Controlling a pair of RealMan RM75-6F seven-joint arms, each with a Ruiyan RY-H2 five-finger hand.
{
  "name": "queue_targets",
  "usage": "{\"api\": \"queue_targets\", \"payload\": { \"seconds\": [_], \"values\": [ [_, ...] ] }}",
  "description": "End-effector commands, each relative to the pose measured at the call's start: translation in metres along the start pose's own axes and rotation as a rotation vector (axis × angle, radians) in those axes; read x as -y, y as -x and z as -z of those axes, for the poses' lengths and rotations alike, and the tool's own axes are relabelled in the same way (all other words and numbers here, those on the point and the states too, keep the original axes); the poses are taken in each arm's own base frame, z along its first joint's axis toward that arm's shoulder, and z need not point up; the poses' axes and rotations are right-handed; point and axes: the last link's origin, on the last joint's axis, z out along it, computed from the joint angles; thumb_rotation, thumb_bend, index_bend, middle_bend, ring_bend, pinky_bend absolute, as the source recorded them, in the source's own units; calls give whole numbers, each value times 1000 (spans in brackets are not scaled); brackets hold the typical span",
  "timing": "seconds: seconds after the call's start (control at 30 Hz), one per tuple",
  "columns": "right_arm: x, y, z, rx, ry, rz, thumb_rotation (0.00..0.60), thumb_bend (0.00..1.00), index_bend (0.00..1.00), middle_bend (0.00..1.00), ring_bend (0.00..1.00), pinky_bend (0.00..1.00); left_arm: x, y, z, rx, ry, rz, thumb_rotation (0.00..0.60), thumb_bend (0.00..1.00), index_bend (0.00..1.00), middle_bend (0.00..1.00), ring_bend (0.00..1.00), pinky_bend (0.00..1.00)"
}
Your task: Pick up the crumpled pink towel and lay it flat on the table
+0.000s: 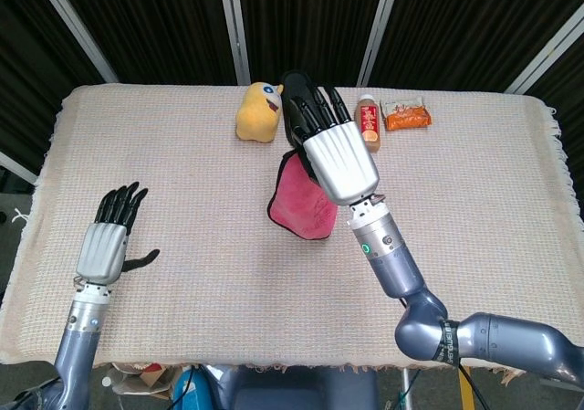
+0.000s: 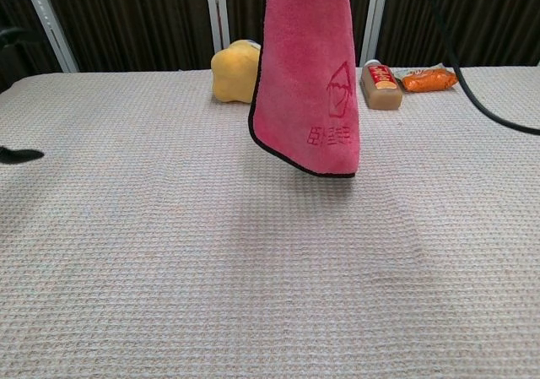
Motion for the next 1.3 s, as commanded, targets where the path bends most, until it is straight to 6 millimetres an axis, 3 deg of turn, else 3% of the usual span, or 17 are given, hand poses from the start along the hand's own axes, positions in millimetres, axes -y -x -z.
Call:
{"api": "queue_targets", "payload": {
  "seconds": [0.03, 0.27, 0.53, 0.67, 0.8, 1.03, 1.3],
  "values": [
    [-1, -6, -1, -5, -6, -4, 600, 496, 631, 217, 78, 90, -18, -5, -29, -20, 26, 37, 600, 8, 0, 0, 0, 3],
    [-7, -9, -1, 6, 1, -3, 600, 496, 632, 217, 78, 90, -60, -7, -74, -60, 66, 134, 600, 0, 0, 0, 0, 3],
    [-15, -11, 1, 11, -2, 5, 600, 496, 631, 217, 83, 89, -102, -3, -104, -28, 58, 253, 600, 0, 17, 2, 0, 3],
    [-18, -12, 2, 9, 0, 6, 600, 496, 632, 218, 83, 90, -113, 3, -110, 15, 51, 270, 600, 1, 113, 21, 0, 8],
    [-20, -12, 4, 14, 3, 0, 600, 496, 632, 218, 83, 89, -118, 11, -111, 56, 37, 276, 600, 10, 142, 23, 0, 10],
    [-20, -12, 5, 14, -2, -1, 600, 496, 638, 221, 83, 90, -125, 21, -114, 103, 41, 280, 600, 85, 274, 35, 0, 11],
    [-17, -12, 6, 16, -9, -3, 600, 496, 638, 221, 83, 90, -144, 33, -126, 172, 56, 283, 600, 126, 299, 35, 0, 10]
  ]
}}
